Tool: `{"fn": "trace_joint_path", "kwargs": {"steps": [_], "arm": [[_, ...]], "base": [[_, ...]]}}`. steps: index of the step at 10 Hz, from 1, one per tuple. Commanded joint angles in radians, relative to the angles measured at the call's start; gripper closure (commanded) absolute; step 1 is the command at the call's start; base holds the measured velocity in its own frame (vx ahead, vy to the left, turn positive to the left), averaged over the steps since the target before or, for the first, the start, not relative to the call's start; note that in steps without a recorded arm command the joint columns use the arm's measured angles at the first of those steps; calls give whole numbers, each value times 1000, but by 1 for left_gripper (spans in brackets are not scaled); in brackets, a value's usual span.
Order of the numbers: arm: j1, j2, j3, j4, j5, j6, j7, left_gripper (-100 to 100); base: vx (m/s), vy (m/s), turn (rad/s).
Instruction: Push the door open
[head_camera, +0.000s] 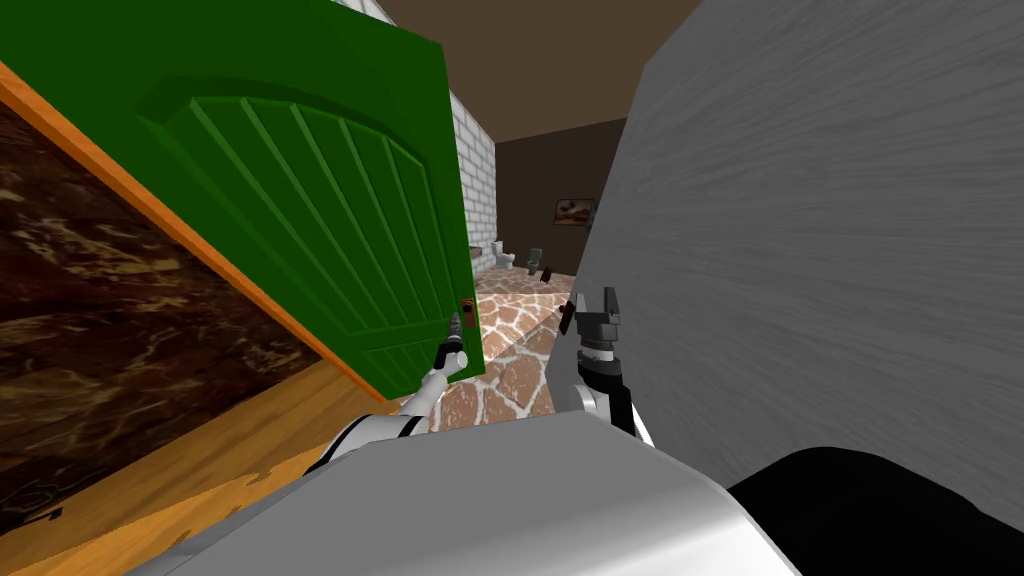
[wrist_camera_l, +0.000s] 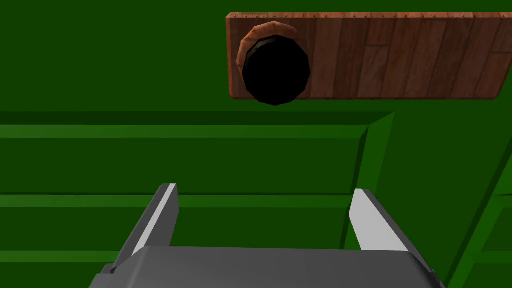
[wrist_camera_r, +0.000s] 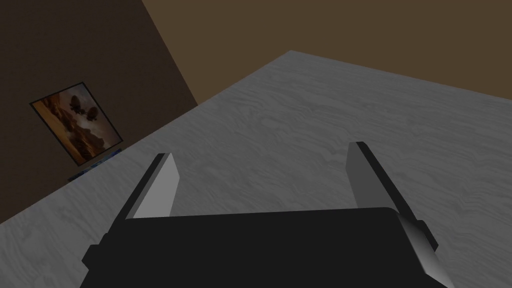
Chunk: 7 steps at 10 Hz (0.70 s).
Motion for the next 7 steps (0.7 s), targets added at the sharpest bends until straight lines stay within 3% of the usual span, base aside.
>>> {"fn": "trace_joint_path", "kwargs": {"steps": [1,3,5,6,7], "arm": [[2,12,1,2,1,-5,1,-100],[3,9,3,3,2,-9,2,-100],[4,-10,5,4,3,-14,3,-100],[5,-30,5,4,3,-16,3,-100],[8,-22,7,-5,4,-10,-3,-100]], "base": [[213,-10,-41],[205,-11,-25],[239,27,-32],[166,-7,-35],[65,-2,-7]]}}
